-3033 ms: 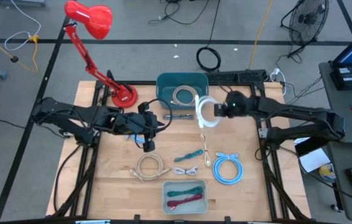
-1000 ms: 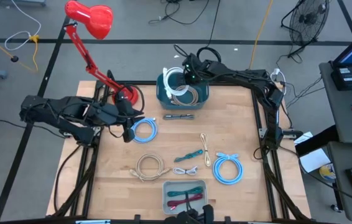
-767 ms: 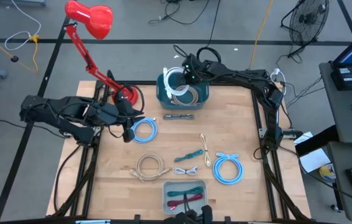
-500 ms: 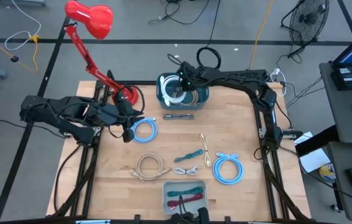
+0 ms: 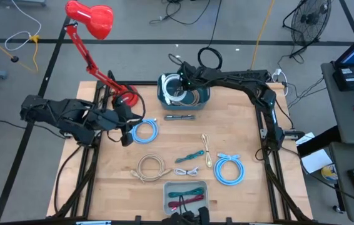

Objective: Pick & Place USB Port
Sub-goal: Put the white hdmi cable into the green bin

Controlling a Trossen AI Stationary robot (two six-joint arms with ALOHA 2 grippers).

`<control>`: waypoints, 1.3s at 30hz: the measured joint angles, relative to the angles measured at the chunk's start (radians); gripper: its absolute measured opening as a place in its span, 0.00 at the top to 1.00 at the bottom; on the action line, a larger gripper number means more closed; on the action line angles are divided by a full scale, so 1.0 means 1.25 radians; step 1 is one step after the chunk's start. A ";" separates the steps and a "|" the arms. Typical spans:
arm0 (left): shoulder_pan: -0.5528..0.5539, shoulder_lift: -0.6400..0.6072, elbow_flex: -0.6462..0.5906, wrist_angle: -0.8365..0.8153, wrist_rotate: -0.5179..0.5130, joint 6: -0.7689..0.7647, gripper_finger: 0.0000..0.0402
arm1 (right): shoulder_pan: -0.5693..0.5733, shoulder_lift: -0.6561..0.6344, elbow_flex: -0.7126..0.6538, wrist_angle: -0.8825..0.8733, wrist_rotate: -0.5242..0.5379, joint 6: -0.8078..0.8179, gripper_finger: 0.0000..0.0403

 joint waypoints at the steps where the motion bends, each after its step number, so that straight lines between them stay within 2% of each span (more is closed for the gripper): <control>1: -0.002 0.000 0.000 -0.002 -0.001 -0.002 0.81 | 0.000 0.006 -0.001 -0.014 -0.003 -0.001 0.93; 6: -0.005 0.000 0.000 -0.017 -0.004 -0.019 0.81 | 0.006 0.033 -0.001 -0.020 -0.024 -0.003 0.92; 22: -0.005 0.000 0.000 -0.033 -0.018 -0.040 0.81 | 0.005 0.031 -0.001 -0.029 0.021 -0.029 0.93; 34: -0.005 0.000 0.000 -0.033 -0.019 -0.047 0.81 | -0.001 0.031 -0.001 0.009 0.023 -0.011 0.93; 39: -0.005 0.000 0.000 -0.033 -0.019 -0.049 0.81 | -0.007 0.031 -0.001 -0.011 0.021 -0.040 0.93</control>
